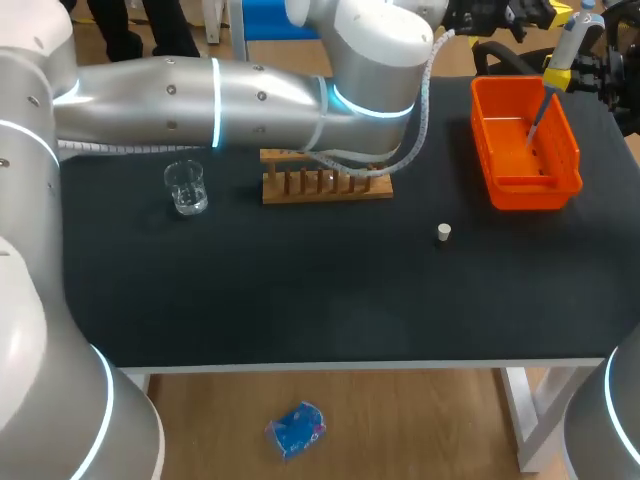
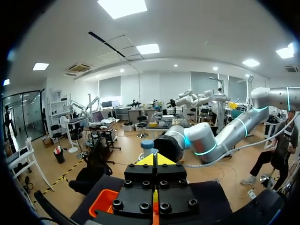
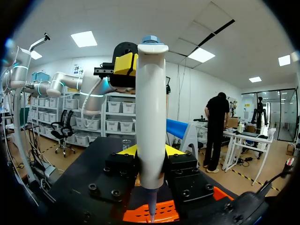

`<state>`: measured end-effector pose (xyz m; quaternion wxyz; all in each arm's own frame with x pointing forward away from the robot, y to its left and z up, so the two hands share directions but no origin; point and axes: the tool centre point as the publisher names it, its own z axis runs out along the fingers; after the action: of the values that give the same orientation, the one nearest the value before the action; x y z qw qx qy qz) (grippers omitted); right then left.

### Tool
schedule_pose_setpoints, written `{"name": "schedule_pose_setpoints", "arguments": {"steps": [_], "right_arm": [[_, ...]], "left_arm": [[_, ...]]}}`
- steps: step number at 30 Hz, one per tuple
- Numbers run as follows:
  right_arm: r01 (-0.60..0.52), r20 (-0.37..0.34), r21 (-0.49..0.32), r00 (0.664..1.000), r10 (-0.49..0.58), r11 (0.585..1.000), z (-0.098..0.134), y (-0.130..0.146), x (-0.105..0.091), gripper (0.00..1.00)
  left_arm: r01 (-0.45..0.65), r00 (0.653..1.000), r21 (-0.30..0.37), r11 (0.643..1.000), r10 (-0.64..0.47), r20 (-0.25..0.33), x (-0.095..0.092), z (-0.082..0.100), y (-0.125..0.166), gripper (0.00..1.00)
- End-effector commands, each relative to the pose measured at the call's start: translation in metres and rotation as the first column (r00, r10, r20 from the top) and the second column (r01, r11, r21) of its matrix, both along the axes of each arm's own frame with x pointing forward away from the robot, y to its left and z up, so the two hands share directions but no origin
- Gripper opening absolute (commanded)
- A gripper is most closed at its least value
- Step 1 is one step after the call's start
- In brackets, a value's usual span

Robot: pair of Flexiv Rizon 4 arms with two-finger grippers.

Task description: Invert the test tube, pick up the pipette, mount the tip to pipette, aspirate from beaker and dispense into the tube, eject the tip, return the pipette, and cap with the stopper.

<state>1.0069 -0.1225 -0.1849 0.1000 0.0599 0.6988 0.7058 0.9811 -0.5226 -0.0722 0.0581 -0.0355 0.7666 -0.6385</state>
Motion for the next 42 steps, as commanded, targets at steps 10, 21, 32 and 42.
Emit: {"name": "schedule_pose_setpoints", "arguments": {"steps": [10,21,32,42], "right_arm": [[-0.002,0.0,-0.001,1.0,0.002,1.0,0.0,-0.001,0.0,0.0],[-0.002,0.0,-0.001,1.0,0.002,1.0,0.0,-0.001,0.0,0.0],[-0.002,0.0,-0.001,1.0,0.002,1.0,0.0,-0.001,0.0,0.0],[-0.002,0.0,-0.001,1.0,0.002,1.0,0.0,-0.001,0.0,0.0]], "left_arm": [[0.012,0.998,-0.19,0.982,-0.001,0.056,0.004,-0.006,-0.011,0.0],[0.017,0.999,-0.206,0.978,-0.008,0.045,0.004,-0.013,-0.016,0.0],[0.006,0.999,-0.206,0.978,0.003,0.043,0.004,-0.013,-0.014,0.0],[0.008,0.997,-0.196,0.981,0.006,0.073,0.006,-0.004,-0.011,0.0]]}}
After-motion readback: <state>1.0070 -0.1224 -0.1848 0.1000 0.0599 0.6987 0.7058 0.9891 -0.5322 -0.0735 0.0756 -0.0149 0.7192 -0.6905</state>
